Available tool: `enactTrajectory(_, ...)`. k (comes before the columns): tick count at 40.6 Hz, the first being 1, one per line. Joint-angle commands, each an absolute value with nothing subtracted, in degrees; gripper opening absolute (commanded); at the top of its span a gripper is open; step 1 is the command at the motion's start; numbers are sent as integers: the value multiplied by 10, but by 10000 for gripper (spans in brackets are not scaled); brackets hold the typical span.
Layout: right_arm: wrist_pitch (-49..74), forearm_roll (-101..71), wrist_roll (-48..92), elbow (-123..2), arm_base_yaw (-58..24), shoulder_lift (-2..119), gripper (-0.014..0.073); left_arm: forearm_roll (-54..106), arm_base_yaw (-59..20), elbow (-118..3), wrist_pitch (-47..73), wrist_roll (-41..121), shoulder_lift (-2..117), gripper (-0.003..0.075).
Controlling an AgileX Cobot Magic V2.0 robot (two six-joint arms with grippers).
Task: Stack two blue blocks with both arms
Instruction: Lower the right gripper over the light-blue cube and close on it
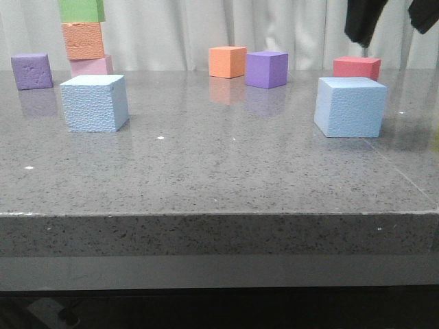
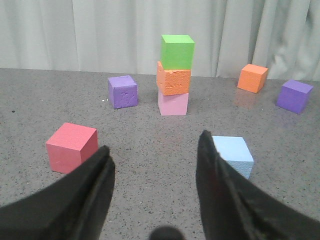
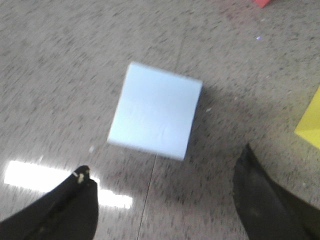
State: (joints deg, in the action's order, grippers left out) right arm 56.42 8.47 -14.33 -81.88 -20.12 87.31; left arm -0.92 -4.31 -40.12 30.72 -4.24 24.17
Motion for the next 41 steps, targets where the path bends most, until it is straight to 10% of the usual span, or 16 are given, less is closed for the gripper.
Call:
enactTrajectory(1,550,106,-161,-872,-203,894,563,-5,-48,-417,257,-42,250,363)
enactTrajectory(41,593,61,-216,-956,-182,1055,604,-5,-48,-417,257,-42,250,363)
